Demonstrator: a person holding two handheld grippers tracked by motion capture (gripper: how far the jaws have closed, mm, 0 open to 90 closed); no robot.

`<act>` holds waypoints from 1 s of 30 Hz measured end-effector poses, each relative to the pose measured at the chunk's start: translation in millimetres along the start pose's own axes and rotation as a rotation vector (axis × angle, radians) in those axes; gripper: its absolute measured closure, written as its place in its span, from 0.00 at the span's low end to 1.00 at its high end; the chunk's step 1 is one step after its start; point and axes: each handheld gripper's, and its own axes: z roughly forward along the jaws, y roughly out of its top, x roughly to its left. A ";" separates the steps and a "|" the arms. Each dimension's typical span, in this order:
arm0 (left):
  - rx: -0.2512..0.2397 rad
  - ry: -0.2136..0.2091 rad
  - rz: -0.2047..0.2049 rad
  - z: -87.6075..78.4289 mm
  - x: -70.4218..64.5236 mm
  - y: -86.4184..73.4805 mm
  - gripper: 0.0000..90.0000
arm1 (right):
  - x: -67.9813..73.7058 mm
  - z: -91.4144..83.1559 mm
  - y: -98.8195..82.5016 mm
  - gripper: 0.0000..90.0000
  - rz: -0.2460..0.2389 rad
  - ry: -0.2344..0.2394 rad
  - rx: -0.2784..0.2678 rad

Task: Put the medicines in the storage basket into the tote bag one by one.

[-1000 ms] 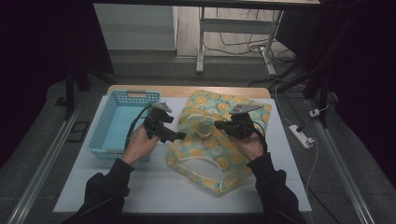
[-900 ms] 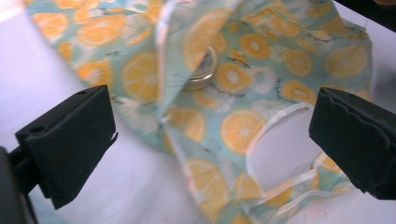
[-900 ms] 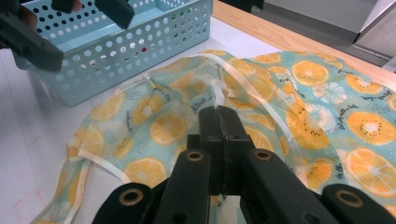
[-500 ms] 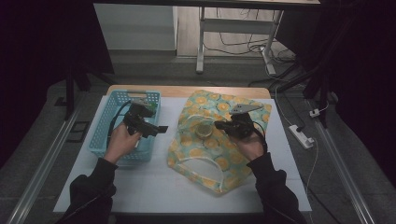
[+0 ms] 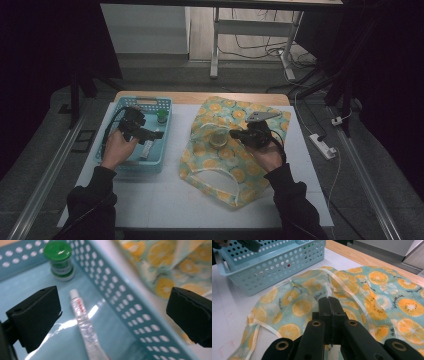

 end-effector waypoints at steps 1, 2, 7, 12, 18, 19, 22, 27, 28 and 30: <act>0.008 0.004 0.000 1.9 2.3 -0.4 0.00 | 0.1 -0.1 0.0 1.00 0.000 0.001 0.000; 0.014 0.006 -0.005 3.9 4.3 -0.8 0.00 | 0.0 -0.2 0.0 1.00 -0.001 0.001 0.000; 0.061 0.025 -0.008 15.7 11.2 -2.4 0.00 | -0.6 -1.2 0.2 1.00 0.001 -0.001 -0.003; 0.136 0.044 -0.024 31.8 15.3 -4.7 0.00 | -0.3 -1.0 0.4 1.00 0.002 -0.002 -0.003; 0.235 0.056 -0.033 45.8 17.2 -8.0 0.00 | -0.4 -1.3 0.4 1.00 0.003 -0.001 -0.003; 0.243 0.053 -0.040 47.1 17.9 -8.5 0.00 | -0.4 -1.3 0.4 1.00 0.004 0.001 -0.005; 0.267 0.050 -0.063 50.2 20.1 -9.6 0.00 | -0.6 -1.6 0.5 1.00 0.015 0.012 -0.010; 0.308 0.091 -0.073 53.3 19.0 -10.7 0.06 | -0.3 -1.9 0.8 1.00 0.013 0.010 -0.010; 0.310 0.100 -0.070 53.3 18.6 -10.7 0.10 | -0.2 -1.9 0.8 1.00 0.013 0.010 -0.009; 0.317 0.109 -0.069 53.9 18.1 -10.6 0.19 | -0.2 -2.0 0.8 1.00 0.013 0.009 -0.009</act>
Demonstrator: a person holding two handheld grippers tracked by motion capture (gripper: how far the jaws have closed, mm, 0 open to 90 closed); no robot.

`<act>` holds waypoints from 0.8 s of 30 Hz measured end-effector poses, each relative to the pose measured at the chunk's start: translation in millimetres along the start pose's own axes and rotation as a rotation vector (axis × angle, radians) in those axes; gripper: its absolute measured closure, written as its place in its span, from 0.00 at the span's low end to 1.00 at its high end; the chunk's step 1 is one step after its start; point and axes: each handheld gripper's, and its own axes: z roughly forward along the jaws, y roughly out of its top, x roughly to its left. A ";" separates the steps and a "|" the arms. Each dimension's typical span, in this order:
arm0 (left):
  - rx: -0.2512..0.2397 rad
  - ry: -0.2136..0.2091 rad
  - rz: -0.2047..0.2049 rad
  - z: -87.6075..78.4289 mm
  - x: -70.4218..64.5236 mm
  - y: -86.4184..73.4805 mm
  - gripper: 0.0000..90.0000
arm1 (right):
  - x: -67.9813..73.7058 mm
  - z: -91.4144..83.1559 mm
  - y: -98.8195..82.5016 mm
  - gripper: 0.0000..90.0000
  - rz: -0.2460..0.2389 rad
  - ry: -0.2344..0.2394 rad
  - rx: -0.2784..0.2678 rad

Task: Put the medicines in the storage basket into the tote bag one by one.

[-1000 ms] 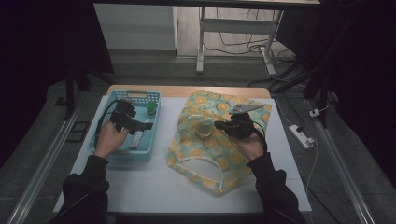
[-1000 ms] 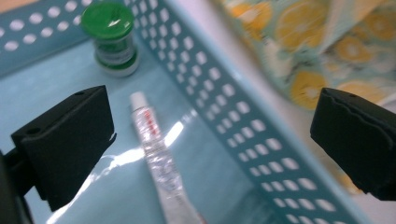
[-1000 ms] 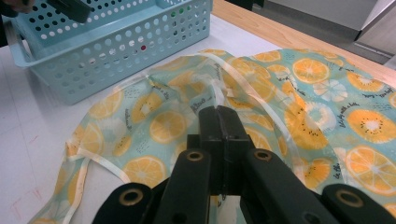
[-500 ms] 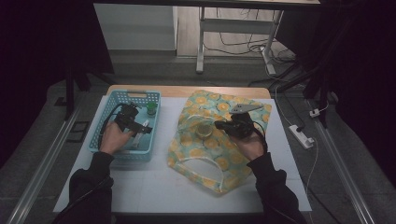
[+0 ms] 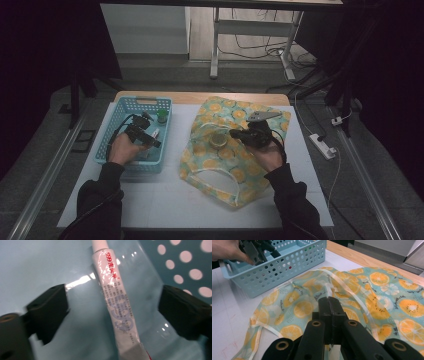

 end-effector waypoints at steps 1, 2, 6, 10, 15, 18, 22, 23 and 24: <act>0.003 -0.001 -0.004 0.7 -0.4 -0.1 0.24 | 0.0 -0.1 0.0 1.00 0.000 0.000 0.000; 0.009 0.003 -0.008 1.2 -0.3 0.0 0.28 | 0.0 -0.1 0.1 1.00 0.000 0.001 -0.002; 0.008 0.010 -0.019 -0.3 0.8 -0.5 0.44 | -0.1 -0.7 0.2 1.00 0.000 0.000 -0.004; 0.008 0.021 -0.014 -1.3 -0.5 -0.4 0.58 | 0.2 -0.6 0.3 1.00 -0.002 0.002 -0.003; 0.010 0.014 0.006 -1.1 -4.0 0.1 0.75 | 1.1 -1.0 1.0 1.00 -0.003 0.000 -0.003; 0.011 0.010 0.003 -1.4 -4.0 0.1 0.78 | 1.0 -1.4 1.2 1.00 -0.003 0.002 -0.005; 0.015 0.015 0.006 -2.2 -4.4 0.6 0.79 | 0.7 -1.8 1.4 1.00 -0.003 0.001 -0.007; 0.010 0.018 -0.001 -2.6 -4.4 0.5 0.79 | 0.7 -1.9 1.4 1.00 -0.003 0.000 -0.008; 0.004 0.016 -0.004 -3.5 -4.3 0.4 0.79 | 0.7 -2.1 1.6 1.00 -0.003 0.000 -0.008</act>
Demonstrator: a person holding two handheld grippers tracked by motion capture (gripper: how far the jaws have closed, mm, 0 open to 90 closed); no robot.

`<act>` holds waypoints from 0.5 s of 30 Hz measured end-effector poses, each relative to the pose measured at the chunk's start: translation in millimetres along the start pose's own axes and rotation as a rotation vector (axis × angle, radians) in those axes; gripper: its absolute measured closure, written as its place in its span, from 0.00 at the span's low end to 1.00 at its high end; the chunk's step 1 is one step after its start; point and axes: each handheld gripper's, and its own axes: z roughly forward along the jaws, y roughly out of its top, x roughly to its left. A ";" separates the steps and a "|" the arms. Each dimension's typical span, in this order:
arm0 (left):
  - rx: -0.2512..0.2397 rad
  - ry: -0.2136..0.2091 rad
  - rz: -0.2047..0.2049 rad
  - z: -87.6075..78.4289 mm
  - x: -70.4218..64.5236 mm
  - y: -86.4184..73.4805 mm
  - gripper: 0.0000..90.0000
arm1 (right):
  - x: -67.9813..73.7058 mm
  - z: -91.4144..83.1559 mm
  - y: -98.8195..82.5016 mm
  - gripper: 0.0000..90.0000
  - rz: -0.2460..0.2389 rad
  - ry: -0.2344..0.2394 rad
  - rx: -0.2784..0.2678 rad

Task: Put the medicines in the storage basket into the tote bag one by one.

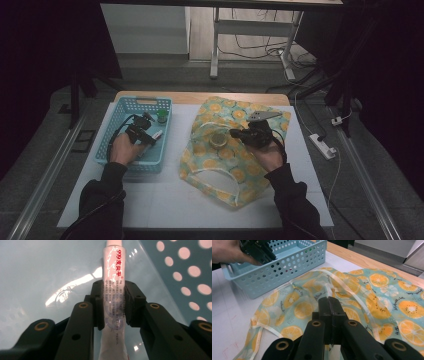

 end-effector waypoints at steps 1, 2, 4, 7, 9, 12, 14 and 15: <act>-0.012 -0.007 -0.001 -1.5 0.3 -0.2 0.79 | -0.1 -0.1 0.1 1.00 0.000 0.001 -0.001; -0.027 -0.017 -0.005 -3.4 0.8 -0.5 0.79 | 0.0 -0.3 0.2 1.00 0.000 0.001 -0.001; -0.055 -0.038 -0.014 -7.5 2.5 -1.3 0.79 | -0.1 -0.4 0.2 1.00 0.000 0.001 -0.002; -0.089 -0.062 -0.018 -12.7 3.9 -2.2 0.79 | -0.7 -0.2 -0.1 1.00 0.003 0.002 -0.003; -0.109 -0.070 -0.011 -16.9 3.7 -2.5 0.79 | -1.2 0.1 -0.3 1.00 0.004 0.001 -0.004; -0.156 -0.079 0.008 -24.9 3.7 -2.9 0.79 | -1.6 0.2 -0.6 1.00 0.006 0.001 -0.003; -0.181 -0.086 0.010 -30.8 4.7 -3.3 0.79 | -1.6 0.1 -0.6 1.00 0.004 0.001 -0.002; -0.194 -0.094 0.017 -33.7 4.9 -3.6 0.79 | -1.5 0.2 -0.6 1.00 0.006 0.001 -0.005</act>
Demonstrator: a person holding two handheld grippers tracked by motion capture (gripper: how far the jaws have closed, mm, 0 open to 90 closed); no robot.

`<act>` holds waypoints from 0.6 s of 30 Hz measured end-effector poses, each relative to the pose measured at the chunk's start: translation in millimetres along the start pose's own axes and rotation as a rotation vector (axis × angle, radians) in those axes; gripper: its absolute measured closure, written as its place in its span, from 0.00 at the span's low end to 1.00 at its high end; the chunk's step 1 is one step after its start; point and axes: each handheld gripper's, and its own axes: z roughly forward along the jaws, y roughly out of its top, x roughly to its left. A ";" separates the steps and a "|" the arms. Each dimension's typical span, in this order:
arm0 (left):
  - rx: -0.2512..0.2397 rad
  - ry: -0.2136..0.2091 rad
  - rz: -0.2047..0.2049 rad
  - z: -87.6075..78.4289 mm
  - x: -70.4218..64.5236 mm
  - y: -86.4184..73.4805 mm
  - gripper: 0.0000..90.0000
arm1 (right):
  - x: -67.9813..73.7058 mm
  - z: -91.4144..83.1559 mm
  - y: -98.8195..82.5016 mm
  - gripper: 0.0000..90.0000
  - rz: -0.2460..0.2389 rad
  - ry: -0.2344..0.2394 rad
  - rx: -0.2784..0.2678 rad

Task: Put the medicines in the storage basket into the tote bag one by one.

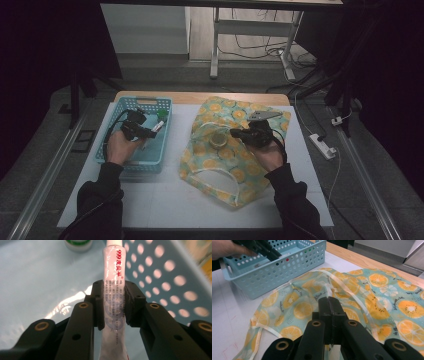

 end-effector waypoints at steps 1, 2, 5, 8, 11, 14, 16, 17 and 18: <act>-0.008 -0.005 0.005 -3.0 -0.5 0.3 0.79 | -0.1 -0.1 0.1 1.00 0.000 0.001 -0.001; -0.014 -0.005 0.010 -6.1 -1.7 0.6 0.79 | -0.1 -0.3 0.1 1.00 0.000 0.001 -0.001; -0.036 -0.021 0.027 -15.0 -6.1 1.2 0.79 | -0.4 -1.0 0.3 1.00 0.002 0.000 -0.003; -0.058 -0.039 0.044 -24.4 -11.3 2.5 0.79 | -0.4 -1.6 0.2 1.00 0.003 -0.002 -0.003; -0.075 -0.055 0.057 -31.7 -17.1 4.5 0.79 | -0.6 -1.2 -0.1 1.00 0.008 0.000 -0.002; -0.095 -0.080 0.076 -39.2 -24.8 6.9 0.79 | -0.2 -0.8 0.0 1.00 0.008 -0.001 -0.002; -0.104 -0.099 0.092 -42.4 -30.2 7.6 0.79 | 0.2 -1.4 0.4 1.00 0.006 -0.003 -0.002; -0.104 -0.104 0.102 -43.4 -32.2 7.7 0.79 | 0.4 -1.9 0.7 1.00 0.005 -0.002 -0.004; -0.105 -0.106 0.113 -44.4 -36.0 7.5 0.79 | 0.6 -2.2 0.9 1.00 0.005 -0.002 -0.006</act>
